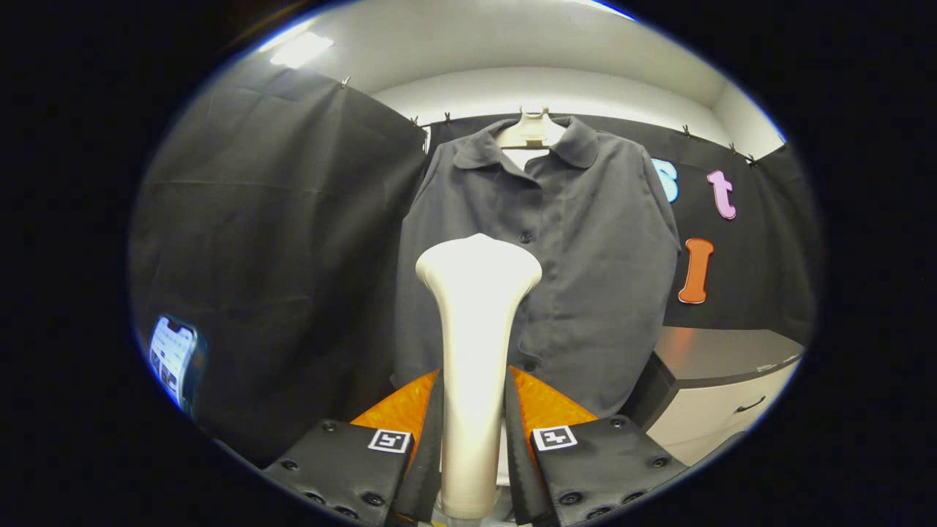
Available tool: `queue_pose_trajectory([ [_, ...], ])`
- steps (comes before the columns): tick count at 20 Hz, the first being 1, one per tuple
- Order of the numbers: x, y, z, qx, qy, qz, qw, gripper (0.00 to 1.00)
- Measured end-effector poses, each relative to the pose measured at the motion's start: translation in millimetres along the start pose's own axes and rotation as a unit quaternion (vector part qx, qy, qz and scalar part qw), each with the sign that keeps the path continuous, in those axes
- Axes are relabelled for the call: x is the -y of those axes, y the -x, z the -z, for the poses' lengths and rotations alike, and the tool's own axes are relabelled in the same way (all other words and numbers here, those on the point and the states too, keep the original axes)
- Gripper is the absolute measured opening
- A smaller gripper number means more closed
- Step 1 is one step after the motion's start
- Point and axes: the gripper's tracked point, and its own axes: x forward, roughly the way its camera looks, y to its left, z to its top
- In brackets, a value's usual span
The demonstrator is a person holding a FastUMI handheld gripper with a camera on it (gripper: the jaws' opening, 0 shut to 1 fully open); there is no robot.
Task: Iron the clothes twice with a garment steamer, once on the left side and once on the right side.
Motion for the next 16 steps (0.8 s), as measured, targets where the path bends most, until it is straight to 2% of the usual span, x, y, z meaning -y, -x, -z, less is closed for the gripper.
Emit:
queue_pose_trajectory([
  [11, 72.1, 35.5, -71.5, 0.065, -0.009, 0.076, 0.995, 0.47],
  [16, 91.5, 52.4, -80.5, 0.072, -0.014, 0.096, 0.993, 0.47],
])
